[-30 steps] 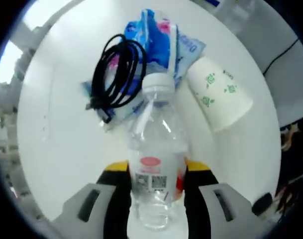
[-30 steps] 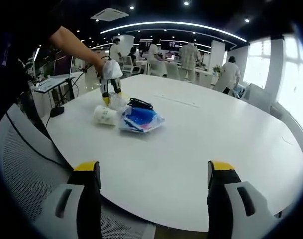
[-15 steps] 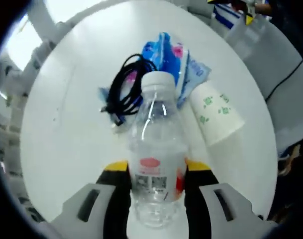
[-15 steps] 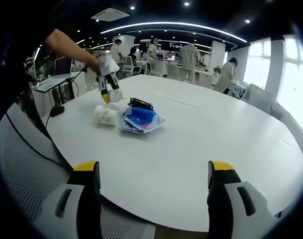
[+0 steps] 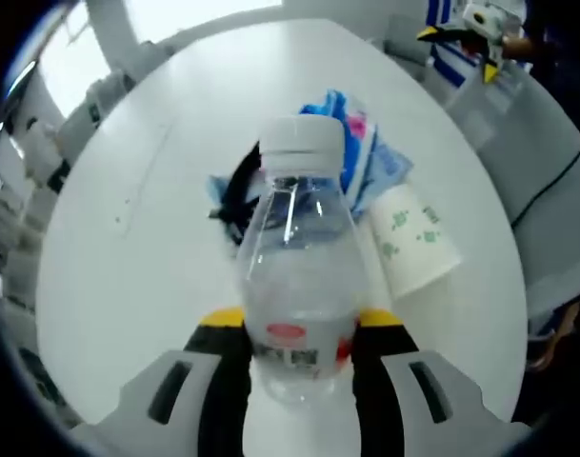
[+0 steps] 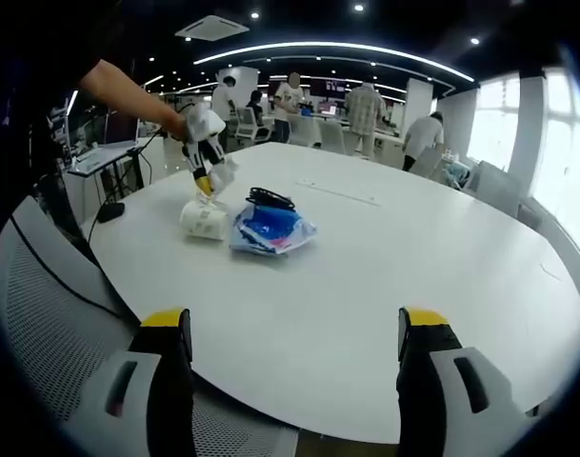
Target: Arrange the tabletop items into an orderly group along one side of the table until the central work area is clear of visible clutter.
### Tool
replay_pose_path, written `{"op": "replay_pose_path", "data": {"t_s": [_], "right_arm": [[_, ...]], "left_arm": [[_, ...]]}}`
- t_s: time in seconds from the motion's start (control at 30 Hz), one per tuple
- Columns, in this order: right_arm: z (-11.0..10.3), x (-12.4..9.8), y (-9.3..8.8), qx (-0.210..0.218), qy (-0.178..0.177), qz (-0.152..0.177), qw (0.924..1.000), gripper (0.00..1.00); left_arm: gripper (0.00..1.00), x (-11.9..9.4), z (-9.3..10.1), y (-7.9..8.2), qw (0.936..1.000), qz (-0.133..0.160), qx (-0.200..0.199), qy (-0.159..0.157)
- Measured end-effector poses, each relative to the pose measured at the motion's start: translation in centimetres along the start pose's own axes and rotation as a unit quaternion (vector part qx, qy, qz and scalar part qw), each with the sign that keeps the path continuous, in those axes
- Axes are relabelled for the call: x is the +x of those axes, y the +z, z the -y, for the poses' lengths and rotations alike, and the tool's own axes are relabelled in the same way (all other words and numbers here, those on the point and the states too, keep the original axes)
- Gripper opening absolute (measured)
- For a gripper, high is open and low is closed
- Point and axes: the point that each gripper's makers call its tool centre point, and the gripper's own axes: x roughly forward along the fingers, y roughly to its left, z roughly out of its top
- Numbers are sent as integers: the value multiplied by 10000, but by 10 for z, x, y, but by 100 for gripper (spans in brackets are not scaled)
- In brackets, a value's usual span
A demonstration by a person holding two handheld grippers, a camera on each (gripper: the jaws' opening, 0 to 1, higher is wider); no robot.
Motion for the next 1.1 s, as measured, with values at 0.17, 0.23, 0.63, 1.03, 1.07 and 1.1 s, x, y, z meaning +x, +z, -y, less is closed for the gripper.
{"op": "replay_pose_path", "data": {"t_s": [0.17, 0.23, 0.63, 1.03, 1.07, 1.1], "right_arm": [[0, 0, 0, -3, 4, 0, 10000, 89], [0, 0, 0, -16, 4, -5, 10000, 89], [-2, -1, 1, -18, 26, 27, 10000, 89], [-3, 0, 1, -32, 43, -9, 10000, 88], [-3, 0, 0, -35, 43, -14, 10000, 88], [-3, 0, 0, -38, 49, -14, 10000, 88]], "left_arm": [[37, -6, -1, -2, 10000, 13, -44, 55], [37, -8, -1, -4, 9999, 43, -88, 69], [38, -21, 2, -25, 9997, -45, -223, 131], [38, -27, 1, -40, 9992, -127, -339, 157], [38, -27, 1, -41, 9992, -136, -356, 156], [38, -28, 1, -43, 9991, -141, -363, 156]]}}
